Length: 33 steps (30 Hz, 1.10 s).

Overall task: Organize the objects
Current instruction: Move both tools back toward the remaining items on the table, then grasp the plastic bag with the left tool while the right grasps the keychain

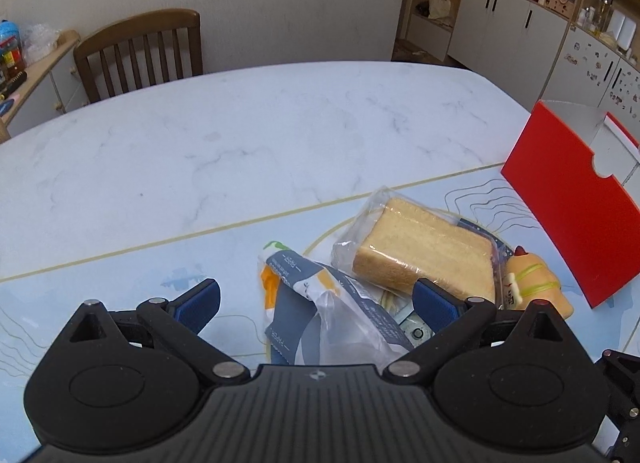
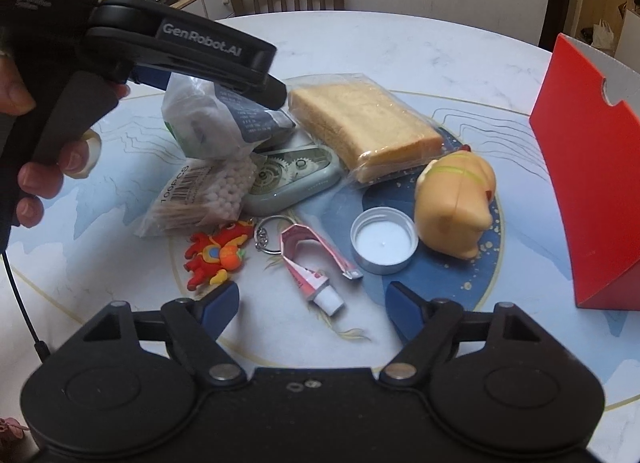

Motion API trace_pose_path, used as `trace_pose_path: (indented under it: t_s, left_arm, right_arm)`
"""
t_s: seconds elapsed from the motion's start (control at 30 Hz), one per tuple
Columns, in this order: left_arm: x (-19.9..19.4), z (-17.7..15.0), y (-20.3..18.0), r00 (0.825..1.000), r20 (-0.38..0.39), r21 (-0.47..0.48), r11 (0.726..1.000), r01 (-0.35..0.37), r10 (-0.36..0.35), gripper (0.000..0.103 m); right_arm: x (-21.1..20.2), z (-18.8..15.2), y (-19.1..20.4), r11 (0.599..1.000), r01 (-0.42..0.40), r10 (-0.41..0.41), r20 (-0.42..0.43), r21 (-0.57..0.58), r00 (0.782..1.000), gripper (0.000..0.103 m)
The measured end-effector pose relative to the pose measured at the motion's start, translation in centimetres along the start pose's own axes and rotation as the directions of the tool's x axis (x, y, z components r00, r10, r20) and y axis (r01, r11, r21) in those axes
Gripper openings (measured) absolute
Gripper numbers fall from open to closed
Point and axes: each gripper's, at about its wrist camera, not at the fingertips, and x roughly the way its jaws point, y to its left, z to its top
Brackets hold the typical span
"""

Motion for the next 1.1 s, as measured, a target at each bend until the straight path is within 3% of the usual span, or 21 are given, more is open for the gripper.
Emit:
trace_pose_path:
  t_s: [0.2,0.33,0.57,0.77,0.93,1.1]
  left_arm:
    - [1.0,-0.4,0.5,0.999,-0.037,-0.033,0.999,0.037,-0.038,0.102]
    - [1.1,-0.9,0.5,0.998,-0.040,-0.028,0.999,0.042,-0.043,0.099]
    - [0.9,-1.2,0.5,0.998,-0.029,-0.034,0.998,0.061,-0.062,0.067]
    - [0.4,-1.2,0.5,0.997,-0.011,-0.038,0.997,0.073,-0.074,0.046]
    - [0.0,-1.2,0.4,0.998,0.008,-0.030,0.998,0.057,-0.057,0.034]
    - [-0.6,-1.2,0.7,0.998,0.026,-0.049,0.997,0.054,-0.053,0.029]
  right_arm:
    - [0.3,0.2,0.4,1.000,0.004,-0.004,0.011,-0.014,1.000,0.073]
    - [0.3,0.2,0.6,1.000,0.014,-0.013,0.021,-0.027,1.000,0.064]
    - [0.4,0.3,1.1,0.998,0.039,-0.038,0.021,-0.049,0.999,0.048]
    - [0.2,0.4,0.8,0.998,0.048,-0.048,0.014,-0.034,0.999,0.035]
    - [-0.1,0.1,0.6,0.998,0.052,-0.051,0.013,-0.037,0.999,0.031]
    - [-0.7,-0.3,0.8,0.998,0.045,-0.044,0.020,-0.040,0.999,0.028]
